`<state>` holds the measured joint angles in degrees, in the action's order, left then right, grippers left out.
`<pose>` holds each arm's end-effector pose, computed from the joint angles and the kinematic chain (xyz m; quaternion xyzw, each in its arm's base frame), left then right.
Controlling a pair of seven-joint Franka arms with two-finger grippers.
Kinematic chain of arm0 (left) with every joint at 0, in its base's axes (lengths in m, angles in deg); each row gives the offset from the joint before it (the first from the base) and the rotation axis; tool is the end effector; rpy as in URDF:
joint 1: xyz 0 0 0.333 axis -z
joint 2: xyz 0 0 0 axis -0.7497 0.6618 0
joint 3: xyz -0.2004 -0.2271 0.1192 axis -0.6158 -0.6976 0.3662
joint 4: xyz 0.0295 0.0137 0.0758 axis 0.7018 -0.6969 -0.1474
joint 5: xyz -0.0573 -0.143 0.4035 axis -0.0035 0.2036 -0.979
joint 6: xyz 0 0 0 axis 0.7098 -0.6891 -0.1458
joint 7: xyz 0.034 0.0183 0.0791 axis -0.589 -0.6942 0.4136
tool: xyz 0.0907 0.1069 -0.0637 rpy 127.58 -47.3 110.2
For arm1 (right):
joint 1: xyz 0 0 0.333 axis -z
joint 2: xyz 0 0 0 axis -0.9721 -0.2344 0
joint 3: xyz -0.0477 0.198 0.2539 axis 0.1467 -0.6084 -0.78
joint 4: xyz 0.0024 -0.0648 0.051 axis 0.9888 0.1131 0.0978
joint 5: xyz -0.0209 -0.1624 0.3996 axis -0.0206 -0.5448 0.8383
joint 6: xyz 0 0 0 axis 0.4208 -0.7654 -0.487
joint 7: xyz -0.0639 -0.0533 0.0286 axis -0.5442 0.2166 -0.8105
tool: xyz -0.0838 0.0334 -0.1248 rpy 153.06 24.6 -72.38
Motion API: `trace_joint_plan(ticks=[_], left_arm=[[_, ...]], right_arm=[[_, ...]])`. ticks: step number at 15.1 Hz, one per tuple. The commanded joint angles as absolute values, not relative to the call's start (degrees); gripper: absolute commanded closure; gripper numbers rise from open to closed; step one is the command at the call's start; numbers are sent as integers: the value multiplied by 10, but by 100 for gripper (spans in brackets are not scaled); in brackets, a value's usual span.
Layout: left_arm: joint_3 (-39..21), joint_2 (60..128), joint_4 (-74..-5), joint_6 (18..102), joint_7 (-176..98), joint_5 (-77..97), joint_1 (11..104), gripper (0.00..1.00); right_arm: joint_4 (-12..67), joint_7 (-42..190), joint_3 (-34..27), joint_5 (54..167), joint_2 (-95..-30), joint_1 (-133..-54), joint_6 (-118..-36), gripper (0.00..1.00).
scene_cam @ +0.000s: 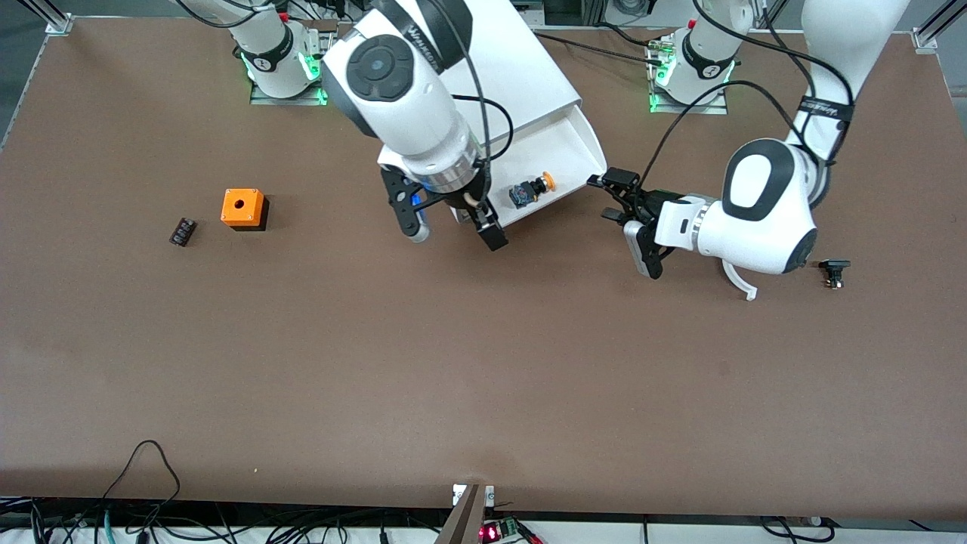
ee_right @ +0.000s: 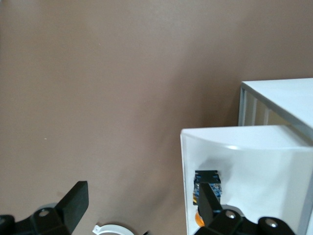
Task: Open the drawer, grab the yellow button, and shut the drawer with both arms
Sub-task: 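Reach the right gripper into the drawer while the left gripper withdraws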
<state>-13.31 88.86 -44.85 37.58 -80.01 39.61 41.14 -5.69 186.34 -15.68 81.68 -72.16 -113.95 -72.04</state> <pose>0.5612 -0.2361 0.3086 0.8497 -0.2785 -0.1729 0.4130 0.5755 0.5505 0.4473 -0.8274 0.5434 0.0707 0.1228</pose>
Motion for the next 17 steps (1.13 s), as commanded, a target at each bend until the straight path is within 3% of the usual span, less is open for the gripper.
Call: trace_joint_plan(ticks=[1, 8, 13, 14, 17], left_arm=[[-136, 879, -371, 307, -689, 306, 411, 0], [-145, 870, -253, 201, -532, 126, 421, 0], [-148, 840, -246, 199, -504, 0, 442, 0], [-148, 837, -246, 199, -504, -15, 442, 0], [-148, 829, -230, 198, -506, -69, 446, 0]], right_arm=[[-81, 1893, -152, 801, -739, -1172, -708, 0], [-47, 1899, -152, 759, -757, -1224, -689, 0], [-39, 1909, -152, 753, -775, -1236, -689, 1], [-39, 1907, -152, 754, -774, -1236, -689, 8], [-40, 1902, -152, 754, -772, -1235, -683, 61]])
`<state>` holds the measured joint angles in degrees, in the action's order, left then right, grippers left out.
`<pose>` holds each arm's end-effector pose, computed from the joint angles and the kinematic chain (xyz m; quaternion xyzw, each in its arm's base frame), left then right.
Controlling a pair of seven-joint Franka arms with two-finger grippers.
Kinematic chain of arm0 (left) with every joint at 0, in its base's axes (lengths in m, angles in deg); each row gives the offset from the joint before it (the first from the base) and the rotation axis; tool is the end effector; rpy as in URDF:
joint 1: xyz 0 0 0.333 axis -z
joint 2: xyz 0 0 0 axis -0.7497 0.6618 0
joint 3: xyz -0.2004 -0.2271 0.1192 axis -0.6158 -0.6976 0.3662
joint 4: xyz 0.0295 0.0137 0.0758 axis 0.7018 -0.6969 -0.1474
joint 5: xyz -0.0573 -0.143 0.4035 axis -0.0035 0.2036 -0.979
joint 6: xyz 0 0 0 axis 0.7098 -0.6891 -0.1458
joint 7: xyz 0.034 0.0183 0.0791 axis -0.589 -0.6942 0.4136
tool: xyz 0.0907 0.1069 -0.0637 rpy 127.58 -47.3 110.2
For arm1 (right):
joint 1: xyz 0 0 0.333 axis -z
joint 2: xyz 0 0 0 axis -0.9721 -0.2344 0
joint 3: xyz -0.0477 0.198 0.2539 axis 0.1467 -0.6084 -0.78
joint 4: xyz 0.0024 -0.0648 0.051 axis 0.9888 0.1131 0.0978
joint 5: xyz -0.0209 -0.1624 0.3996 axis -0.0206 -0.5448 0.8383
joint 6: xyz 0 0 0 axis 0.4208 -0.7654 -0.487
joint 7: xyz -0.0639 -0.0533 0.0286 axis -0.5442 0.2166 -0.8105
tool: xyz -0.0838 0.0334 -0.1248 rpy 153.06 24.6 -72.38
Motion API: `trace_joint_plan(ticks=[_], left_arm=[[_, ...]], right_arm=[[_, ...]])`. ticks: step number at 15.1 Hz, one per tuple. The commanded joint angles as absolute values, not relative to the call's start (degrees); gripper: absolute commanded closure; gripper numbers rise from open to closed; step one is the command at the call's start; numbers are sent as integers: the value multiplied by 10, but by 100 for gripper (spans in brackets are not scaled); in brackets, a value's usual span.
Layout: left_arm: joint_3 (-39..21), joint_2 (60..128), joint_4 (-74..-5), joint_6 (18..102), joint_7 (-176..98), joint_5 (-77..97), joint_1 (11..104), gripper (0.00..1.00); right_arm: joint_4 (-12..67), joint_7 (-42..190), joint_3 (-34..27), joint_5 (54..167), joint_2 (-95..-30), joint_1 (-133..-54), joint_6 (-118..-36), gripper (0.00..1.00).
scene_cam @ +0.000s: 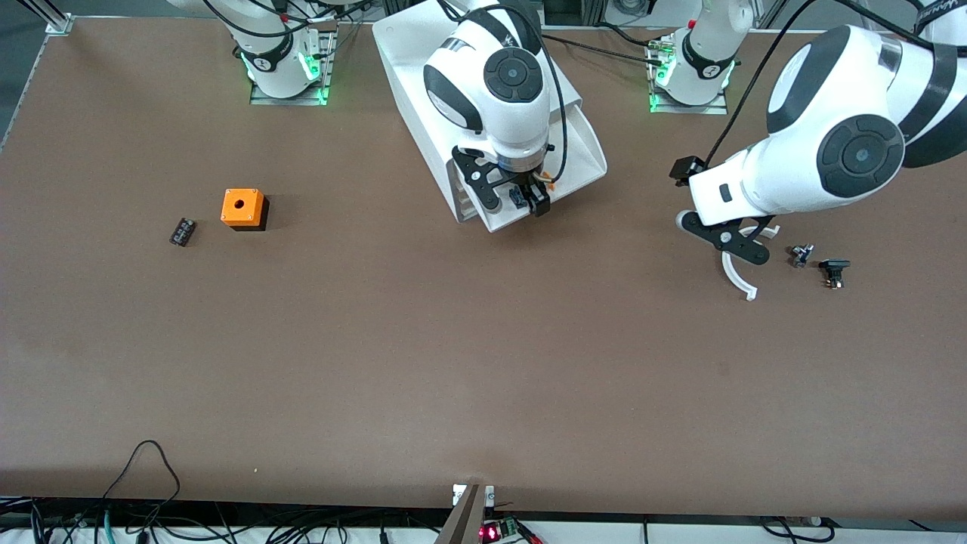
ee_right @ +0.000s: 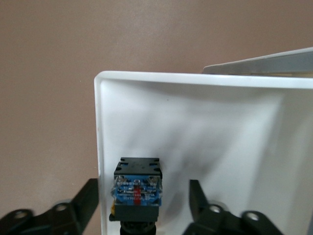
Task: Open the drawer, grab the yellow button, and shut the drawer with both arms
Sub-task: 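Grasp the yellow push-button switch in the drawer with the right gripper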
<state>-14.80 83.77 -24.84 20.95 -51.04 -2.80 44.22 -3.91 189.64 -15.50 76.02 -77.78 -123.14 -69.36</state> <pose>0.5925 -0.1759 0.4676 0.9589 -0.2170 -0.1830 0.0015 0.4862 0.6239 0.3463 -0.8664 0.4960 0.0529 0.0218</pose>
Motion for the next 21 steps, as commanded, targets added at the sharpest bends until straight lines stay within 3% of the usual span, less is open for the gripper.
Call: trace_joint_plan(ticks=[1, 3, 8, 13, 21], left_arm=[[-148, 829, -217, 197, -508, -86, 446, 0], [-145, 830, -198, 197, -508, -108, 445, 0], [-140, 838, -185, 205, -503, -107, 444, 0], [-143, 842, -202, 258, -354, -99, 449, 0], [-191, 846, -317, 429, -57, -75, 471, 0]], right_arm=[[-40, 1901, -152, 755, -771, -1235, -682, 77], [-43, 1900, -153, 754, -770, -1235, -673, 100], [-50, 1900, -157, 756, -751, -1236, -642, 100], [-104, 1795, -146, 753, -738, -1222, -601, 100], [-104, 1505, -150, 761, -702, -1082, -562, 100]])
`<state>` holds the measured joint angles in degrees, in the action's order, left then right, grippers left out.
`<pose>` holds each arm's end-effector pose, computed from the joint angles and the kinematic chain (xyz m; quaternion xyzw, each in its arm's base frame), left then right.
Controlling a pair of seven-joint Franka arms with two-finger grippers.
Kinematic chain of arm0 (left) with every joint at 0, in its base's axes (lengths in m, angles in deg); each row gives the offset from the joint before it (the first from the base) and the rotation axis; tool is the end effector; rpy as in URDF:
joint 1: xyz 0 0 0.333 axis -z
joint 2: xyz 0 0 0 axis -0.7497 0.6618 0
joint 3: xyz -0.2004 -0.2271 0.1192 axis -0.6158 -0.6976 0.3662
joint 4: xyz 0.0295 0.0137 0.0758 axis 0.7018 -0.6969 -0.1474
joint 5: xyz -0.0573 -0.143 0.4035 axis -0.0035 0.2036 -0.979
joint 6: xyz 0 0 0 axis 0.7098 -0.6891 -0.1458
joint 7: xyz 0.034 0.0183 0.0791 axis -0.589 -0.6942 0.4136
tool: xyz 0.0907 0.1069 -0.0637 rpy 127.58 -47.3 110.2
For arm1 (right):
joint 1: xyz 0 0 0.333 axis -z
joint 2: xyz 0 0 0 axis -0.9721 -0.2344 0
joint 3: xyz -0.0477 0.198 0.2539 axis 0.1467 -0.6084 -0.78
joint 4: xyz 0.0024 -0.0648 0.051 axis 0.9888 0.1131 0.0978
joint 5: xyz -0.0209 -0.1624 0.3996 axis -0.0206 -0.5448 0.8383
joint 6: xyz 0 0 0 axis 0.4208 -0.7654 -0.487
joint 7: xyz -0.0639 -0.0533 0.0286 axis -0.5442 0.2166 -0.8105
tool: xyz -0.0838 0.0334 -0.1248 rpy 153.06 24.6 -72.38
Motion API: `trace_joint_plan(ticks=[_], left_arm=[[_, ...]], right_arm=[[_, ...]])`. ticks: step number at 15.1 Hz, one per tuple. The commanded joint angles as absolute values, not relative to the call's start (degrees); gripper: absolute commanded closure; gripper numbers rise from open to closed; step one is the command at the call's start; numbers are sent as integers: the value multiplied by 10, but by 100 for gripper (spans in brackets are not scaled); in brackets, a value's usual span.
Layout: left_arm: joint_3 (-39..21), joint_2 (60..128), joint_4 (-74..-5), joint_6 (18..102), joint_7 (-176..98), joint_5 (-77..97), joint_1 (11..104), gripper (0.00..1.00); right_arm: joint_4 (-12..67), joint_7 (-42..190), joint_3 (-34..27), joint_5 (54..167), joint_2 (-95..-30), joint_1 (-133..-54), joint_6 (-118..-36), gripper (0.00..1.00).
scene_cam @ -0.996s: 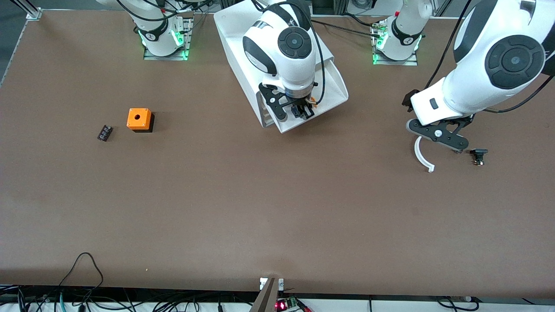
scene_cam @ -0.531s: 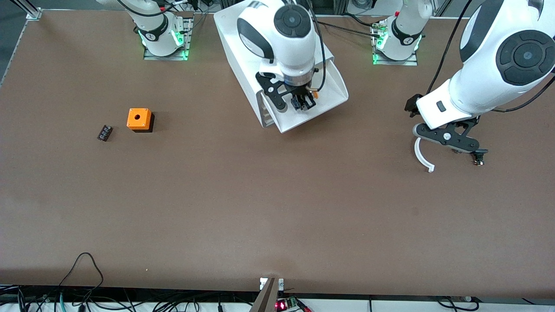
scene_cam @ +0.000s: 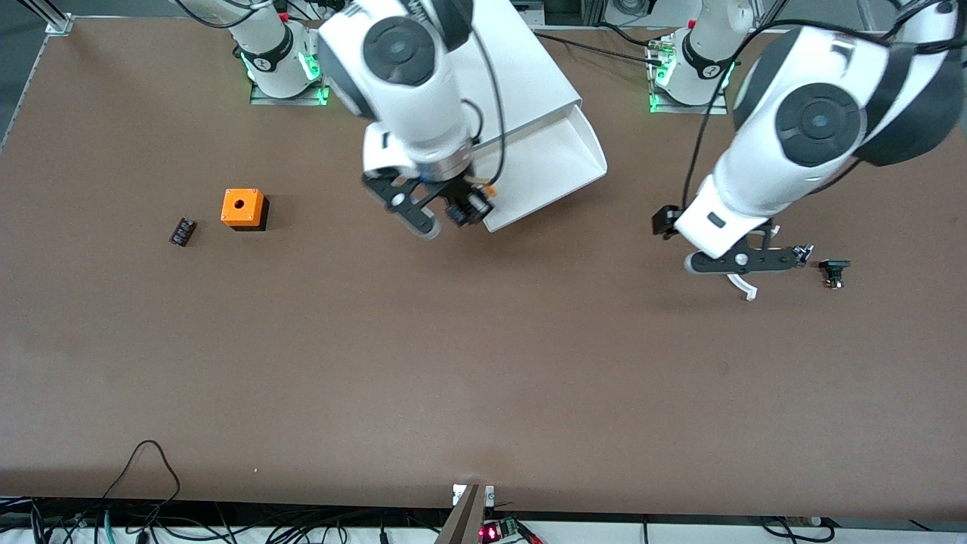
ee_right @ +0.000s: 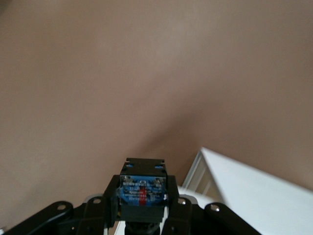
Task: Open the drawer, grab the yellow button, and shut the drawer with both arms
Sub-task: 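Lift the button out with the right gripper while the left gripper closes drawer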
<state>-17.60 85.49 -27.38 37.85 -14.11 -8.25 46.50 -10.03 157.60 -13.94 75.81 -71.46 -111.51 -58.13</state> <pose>0.6229 -0.2315 0.4455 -0.9964 -0.0502 0.0546 0.0409 0.5956 0.4854 0.4688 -0.9399 0.3381 0.0240 0.0419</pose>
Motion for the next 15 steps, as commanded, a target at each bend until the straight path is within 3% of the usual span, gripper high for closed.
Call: trace_joint_plan(ticks=[1, 11, 15], left_arm=[[-194, 846, -336, 459, -18, -75, 477, 0], [-194, 859, -455, 623, 171, -81, 571, 1], [-196, 861, -469, 627, 189, -81, 602, 1]], right_arm=[[-104, 1471, -151, 761, -702, -1063, -559, 100], [-82, 1107, -147, 756, -707, -898, -544, 100], [-51, 1002, -147, 715, -710, -847, -555, 100]])
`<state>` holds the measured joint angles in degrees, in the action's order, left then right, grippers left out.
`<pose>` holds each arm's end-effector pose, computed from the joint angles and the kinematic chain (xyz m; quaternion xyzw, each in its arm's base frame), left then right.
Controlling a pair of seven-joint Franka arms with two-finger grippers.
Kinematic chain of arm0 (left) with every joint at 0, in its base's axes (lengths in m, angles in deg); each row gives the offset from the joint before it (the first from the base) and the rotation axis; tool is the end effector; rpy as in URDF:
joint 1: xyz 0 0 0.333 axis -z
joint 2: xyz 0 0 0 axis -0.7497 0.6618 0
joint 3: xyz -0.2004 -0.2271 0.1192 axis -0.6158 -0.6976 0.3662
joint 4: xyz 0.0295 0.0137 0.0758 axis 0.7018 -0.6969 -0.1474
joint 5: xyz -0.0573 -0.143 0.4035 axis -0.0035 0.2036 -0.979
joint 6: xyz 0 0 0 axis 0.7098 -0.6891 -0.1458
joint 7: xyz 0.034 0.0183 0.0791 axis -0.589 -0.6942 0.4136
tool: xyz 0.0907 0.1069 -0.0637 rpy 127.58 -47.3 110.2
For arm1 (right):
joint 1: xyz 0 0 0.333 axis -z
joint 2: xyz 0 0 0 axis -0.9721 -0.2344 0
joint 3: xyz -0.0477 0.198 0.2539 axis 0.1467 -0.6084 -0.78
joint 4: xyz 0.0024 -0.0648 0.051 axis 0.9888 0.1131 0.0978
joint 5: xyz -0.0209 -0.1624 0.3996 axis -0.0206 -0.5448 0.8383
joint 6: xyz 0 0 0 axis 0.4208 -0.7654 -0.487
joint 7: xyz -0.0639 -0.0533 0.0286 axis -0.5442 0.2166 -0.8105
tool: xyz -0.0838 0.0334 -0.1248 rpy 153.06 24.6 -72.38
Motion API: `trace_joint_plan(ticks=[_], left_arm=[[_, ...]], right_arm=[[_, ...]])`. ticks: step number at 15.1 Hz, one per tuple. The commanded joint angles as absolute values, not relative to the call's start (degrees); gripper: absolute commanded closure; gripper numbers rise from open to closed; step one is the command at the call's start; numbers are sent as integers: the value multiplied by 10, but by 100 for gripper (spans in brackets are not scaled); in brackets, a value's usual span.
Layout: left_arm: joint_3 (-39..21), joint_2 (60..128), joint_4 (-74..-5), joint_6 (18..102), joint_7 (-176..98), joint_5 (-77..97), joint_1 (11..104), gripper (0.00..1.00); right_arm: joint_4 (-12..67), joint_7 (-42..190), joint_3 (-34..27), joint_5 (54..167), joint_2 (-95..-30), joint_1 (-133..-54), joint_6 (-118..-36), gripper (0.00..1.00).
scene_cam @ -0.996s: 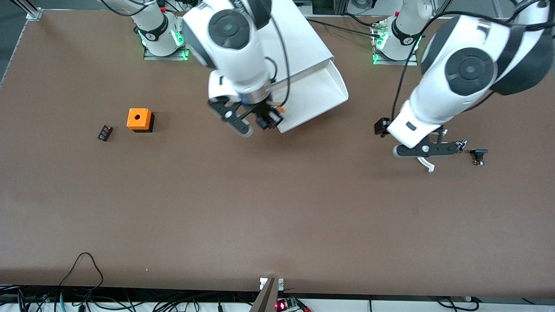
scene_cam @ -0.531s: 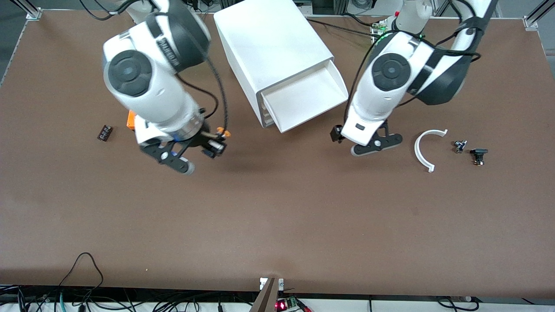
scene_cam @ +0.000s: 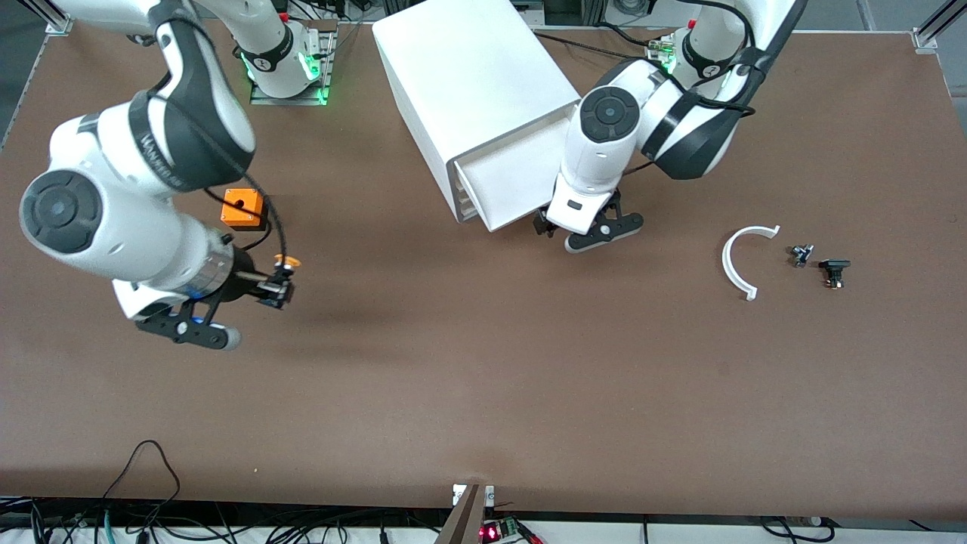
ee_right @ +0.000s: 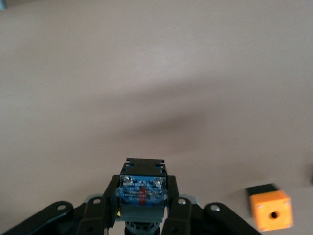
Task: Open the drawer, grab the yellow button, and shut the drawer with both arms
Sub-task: 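Lift the button out with the right gripper while the left gripper closes drawer, then lower the button toward the table with the right gripper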
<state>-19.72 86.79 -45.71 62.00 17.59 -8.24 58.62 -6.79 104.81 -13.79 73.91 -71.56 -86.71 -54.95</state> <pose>0.5241 -0.3909 0.3092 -0.9836 -0.1789 0.0212 0.0115 0.7312 0.1826 0.4332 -0.9942 0.0992 0.0400 0.0122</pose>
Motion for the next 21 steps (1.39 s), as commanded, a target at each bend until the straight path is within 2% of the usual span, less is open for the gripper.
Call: trace_joint_plan(ticks=[1, 6, 14, 19, 21], left_arm=[[-196, 860, -469, 624, 195, -80, 606, 1], [-246, 857, -487, 617, 217, -60, 608, 0], [-290, 857, -494, 587, 215, -28, 607, 0], [-303, 857, -494, 583, 213, -10, 607, 0], [-303, 857, -494, 583, 213, -10, 608, 0]], right_arm=[[-47, 986, -147, 706, -719, -837, -564, 100], [38, 901, -147, 696, -726, -782, -665, 100], [213, 785, -147, 685, -760, -709, -922, 100], [259, 779, -147, 685, -791, -701, -1017, 100], [261, 783, -147, 686, -799, -700, -1026, 100]])
